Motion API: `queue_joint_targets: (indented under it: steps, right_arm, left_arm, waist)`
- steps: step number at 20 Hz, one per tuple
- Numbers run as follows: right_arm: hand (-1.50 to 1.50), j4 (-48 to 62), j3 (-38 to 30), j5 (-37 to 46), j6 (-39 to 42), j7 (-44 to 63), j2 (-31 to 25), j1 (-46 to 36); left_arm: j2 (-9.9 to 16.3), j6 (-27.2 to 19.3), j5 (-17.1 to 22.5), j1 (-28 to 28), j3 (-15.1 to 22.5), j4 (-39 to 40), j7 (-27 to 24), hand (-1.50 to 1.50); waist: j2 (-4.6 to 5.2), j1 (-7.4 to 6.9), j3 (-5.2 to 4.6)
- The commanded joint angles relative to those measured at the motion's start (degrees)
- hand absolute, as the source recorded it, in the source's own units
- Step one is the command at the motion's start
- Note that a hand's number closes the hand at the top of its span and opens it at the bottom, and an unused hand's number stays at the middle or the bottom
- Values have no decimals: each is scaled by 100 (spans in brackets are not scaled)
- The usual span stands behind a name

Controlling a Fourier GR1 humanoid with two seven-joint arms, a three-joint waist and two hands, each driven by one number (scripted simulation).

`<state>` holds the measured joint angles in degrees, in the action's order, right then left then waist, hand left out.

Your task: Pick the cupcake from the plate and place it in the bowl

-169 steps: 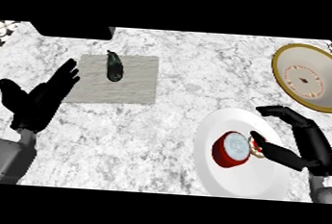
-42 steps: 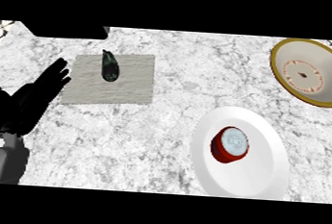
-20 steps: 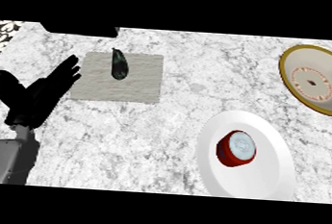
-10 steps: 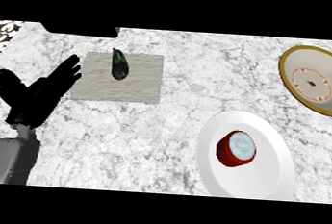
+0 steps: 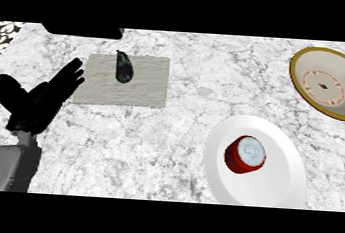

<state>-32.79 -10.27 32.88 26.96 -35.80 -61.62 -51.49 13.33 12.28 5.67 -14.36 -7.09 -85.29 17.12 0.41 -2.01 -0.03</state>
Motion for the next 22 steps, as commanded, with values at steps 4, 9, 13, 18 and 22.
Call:
queue_joint_targets:
  steps: [4, 9, 13, 18, 22]
  right_arm:
    - [150, 657, 198, 370, -585, 557, 993, -758]
    - [150, 1436, 144, 517, -980, 222, 1204, -868]
    - [150, 1797, 197, 590, -849, 544, 1619, -1297]
    - [150, 2144, 248, 724, -1187, 299, 1945, -1153]
    - [150, 2664, -139, 341, -765, 953, 2279, -1337]
  left_arm:
    - [-7, 45, 49, -47, 15, -169, 99, 0]
    - [-105, -133, -157, -129, 129, -192, 88, 0]
    - [-52, 78, -31, -214, 115, -16, 36, 0]
    - [-134, 47, -112, -17, 169, -44, -152, 0]
    - [-82, 103, -13, -311, 169, -131, 78, 0]
  waist:
    - [16, -32, 8]
    - [68, -96, 18]
    - [129, -253, 20]
    - [139, -268, 24]
    - [194, -394, 32]
